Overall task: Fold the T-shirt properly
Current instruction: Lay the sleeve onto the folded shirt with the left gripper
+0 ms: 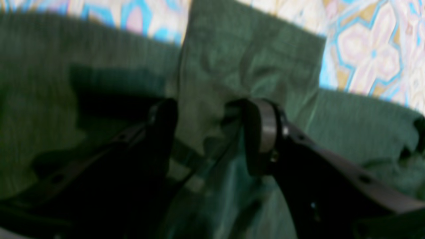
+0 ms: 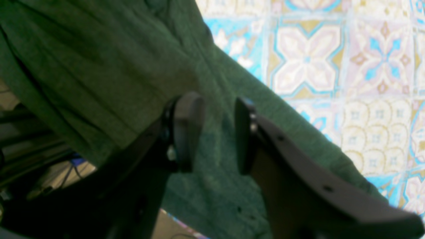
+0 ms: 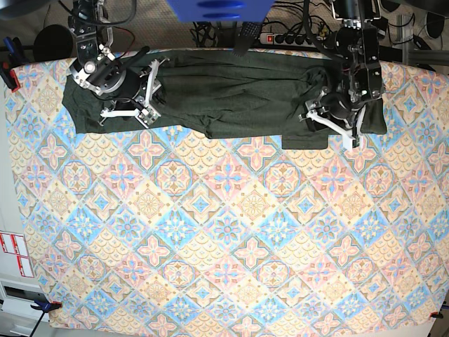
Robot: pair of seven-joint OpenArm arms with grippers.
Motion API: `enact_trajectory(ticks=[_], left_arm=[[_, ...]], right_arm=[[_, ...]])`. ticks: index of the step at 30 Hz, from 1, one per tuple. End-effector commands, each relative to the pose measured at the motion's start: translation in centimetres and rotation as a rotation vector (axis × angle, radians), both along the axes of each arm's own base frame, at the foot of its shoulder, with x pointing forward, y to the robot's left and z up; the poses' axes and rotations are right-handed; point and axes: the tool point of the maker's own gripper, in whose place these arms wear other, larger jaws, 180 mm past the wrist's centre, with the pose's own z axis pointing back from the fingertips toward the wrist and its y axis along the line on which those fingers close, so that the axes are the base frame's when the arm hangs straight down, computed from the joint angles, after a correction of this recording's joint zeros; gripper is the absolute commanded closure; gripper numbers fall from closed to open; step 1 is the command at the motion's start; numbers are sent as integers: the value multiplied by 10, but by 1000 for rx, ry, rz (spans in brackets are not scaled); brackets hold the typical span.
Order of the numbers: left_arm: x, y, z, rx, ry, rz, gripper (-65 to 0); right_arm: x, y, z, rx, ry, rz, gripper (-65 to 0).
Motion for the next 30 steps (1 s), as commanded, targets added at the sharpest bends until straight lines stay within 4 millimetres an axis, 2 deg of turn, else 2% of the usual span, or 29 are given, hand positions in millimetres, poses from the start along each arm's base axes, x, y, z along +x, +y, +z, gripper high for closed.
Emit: enact_trajectory(ticks=[1,4,5,7,13,15,18,21,26,28,30], left_arm=[[-3,-6,0,-10,11,-22,-288],[-7,-7,-2,-11,17,-25,-138],[-8,-7,-2,-13,13,-23,-120],[-4,-7,5,-20,-24,-17,-122],[-8,-6,31,-5,-98,-37,-122],[-10,-6,36,1,-108,-41,-122],[-18,9,48,25,-128,-2,-122],[-24,22,59,52,-148,23,-122],[-24,36,64,83,-181,54,-127],[-22,34,63,79,-180,52,-129],[-17,22,60,59,-173,21,-148]], right_arm=[[6,2,8,20,-33,1,-192],[6,2,8,19,-33,0,-192],[6,2,8,19,-33,0,-192],[7,1,8,20,-35,-2,-192],[6,2,8,21,-34,1,-192],[12,3,11,20,-47,2,-192],[23,2,16,18,-74,2,-192],[24,2,17,18,-75,2,-192],[24,2,17,18,-75,2,-192],[24,3,17,18,-75,3,-192],[26,3,18,18,-79,4,-192]])
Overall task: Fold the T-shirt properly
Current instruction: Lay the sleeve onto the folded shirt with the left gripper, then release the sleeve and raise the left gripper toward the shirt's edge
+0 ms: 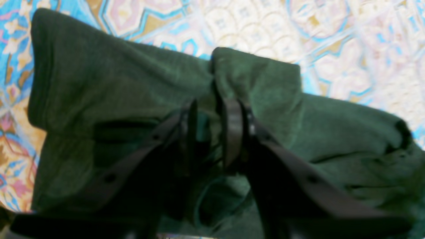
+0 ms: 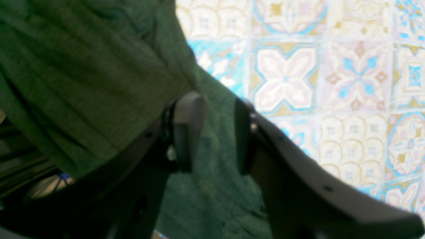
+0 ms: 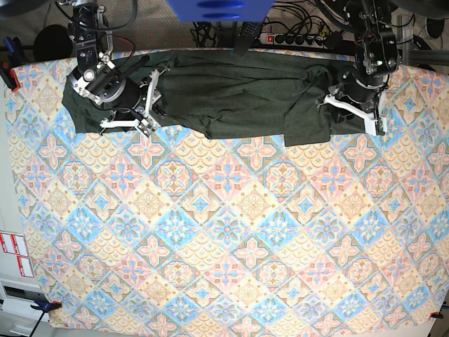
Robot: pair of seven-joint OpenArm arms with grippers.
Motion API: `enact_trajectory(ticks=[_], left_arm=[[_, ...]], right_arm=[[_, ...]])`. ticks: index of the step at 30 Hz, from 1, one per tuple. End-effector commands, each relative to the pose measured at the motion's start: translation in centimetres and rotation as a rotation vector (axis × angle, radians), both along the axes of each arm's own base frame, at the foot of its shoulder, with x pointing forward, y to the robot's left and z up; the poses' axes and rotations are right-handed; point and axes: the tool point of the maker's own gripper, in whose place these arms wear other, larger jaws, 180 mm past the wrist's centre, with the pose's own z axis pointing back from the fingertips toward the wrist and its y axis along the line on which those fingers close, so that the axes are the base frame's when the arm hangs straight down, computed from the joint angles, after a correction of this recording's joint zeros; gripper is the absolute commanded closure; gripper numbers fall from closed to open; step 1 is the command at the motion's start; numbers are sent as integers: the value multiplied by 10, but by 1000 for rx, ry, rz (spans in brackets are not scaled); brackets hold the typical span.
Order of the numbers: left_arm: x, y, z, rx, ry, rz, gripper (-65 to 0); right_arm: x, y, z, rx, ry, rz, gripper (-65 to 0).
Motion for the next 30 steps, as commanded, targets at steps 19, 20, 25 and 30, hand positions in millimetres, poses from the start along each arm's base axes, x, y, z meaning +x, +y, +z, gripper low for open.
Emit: enact_trajectory(ticks=[19,20,25,30], left_arm=[[15,-20,-41,-80,110,-33,-283],[13,-20,-45,-83,123,-28,-282],[18,-29,-52,-115,132,-17,-251],[22,-43,-44,-141,96,-45,-8]], right_arm=[[3,1,7,16,-26,2,-192],[3,1,7,16,-26,2,-192],[3,2,7,17,-26,3,-192],[3,2,7,17,-26,3,-192]])
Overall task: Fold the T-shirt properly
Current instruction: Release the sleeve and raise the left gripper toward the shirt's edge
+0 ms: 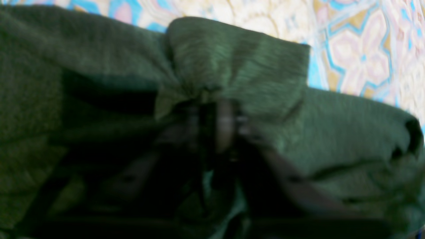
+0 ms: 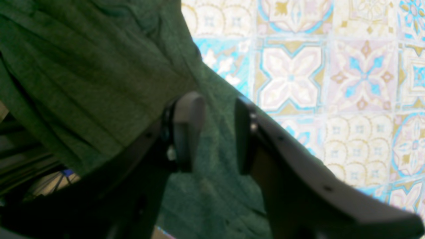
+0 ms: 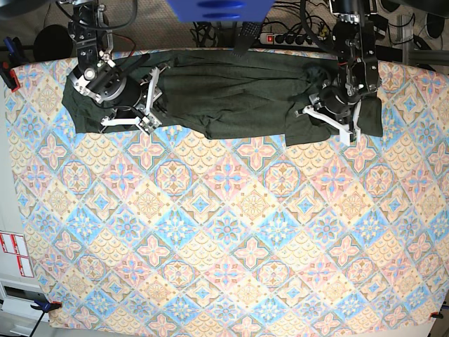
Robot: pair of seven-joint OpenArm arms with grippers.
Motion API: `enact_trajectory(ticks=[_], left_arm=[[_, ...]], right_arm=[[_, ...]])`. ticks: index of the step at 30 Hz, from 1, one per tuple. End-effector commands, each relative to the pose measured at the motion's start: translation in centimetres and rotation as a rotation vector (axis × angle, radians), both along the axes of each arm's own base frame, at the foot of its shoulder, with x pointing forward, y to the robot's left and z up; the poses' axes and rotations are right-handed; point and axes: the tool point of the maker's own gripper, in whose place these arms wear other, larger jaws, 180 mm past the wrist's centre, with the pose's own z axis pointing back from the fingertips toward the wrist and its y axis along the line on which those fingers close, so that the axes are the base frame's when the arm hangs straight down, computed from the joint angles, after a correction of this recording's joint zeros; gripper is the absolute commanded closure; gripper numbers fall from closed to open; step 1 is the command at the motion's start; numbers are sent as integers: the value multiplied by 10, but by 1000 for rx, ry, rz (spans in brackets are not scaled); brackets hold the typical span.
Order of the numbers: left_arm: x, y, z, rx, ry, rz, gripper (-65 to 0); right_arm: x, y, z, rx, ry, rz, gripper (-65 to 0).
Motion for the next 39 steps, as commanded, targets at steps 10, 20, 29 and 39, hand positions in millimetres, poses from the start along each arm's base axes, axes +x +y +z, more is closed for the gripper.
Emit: enact_trajectory(ticks=[10,20,29,39], left_arm=[[0,12,45,44,-135,7,0],[-24,38,65,110,-159,51,0],[-40,76,76,178,-157,136,0],[-56,118,79,234,-146,262,0]], right_arm=[[6,1,9,17,-34,2,-192],[6,1,9,17,-35,2,-192],[7,1,9,16,-37,2,-192],[8,1,9,17,-39,2,-192]])
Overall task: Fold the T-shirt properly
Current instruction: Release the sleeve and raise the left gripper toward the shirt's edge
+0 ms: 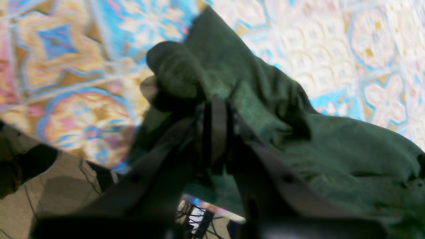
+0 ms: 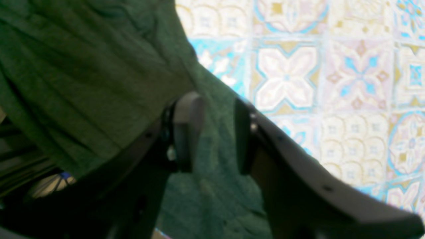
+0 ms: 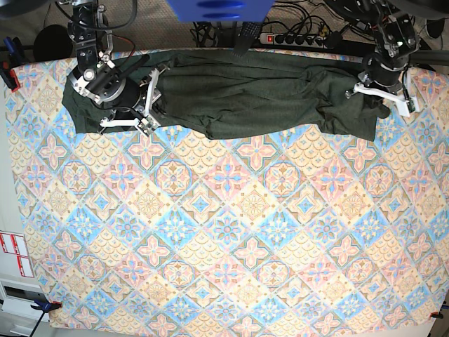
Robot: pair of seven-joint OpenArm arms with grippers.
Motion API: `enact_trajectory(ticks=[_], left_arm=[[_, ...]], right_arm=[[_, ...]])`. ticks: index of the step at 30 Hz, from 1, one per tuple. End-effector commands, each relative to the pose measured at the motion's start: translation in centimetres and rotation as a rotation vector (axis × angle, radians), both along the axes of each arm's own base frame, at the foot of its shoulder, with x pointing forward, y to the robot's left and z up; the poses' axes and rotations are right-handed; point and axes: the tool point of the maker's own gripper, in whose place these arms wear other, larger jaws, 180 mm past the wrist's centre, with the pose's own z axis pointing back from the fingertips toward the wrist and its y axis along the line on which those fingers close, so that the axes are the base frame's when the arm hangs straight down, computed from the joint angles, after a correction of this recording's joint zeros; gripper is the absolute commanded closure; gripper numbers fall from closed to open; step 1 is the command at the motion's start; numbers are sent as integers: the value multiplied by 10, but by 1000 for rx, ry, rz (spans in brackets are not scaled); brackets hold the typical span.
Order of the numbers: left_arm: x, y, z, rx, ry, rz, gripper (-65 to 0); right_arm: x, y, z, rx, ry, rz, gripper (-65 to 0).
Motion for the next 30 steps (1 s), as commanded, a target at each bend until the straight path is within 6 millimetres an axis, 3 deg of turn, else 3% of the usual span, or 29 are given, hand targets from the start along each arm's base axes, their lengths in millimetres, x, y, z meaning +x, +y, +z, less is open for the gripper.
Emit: enact_trajectory(ticks=[1,6,8,10,14,16,21,24,30], left_arm=[[2,4,3,12,-11,-4,0],[-1,0,-8,-7,18,-13,-7],[3,-8,-9,-11,21,-50,-51],[6,-11,-8,-7,24,-75,-138],[6,-7,-6,6,26,-84,-377],[8,1,-3,34,30,-104,-440],[10,16,1,76,82,-151,-462],[23,20,7,81,114,-181,-463],[30,41,-1,72,215,-178,-464]], right_arm=[[6,1,8,17,-32,2,-192],[6,1,8,17,-34,2,-192],[6,1,8,16,-33,2,-192],[6,1,8,16,-33,2,-192],[5,1,8,16,-31,2,-192],[5,1,8,16,-31,2,-192],[5,1,8,16,-31,2,-192],[5,1,8,16,-31,2,-192],[6,1,8,17,-32,2,-192]])
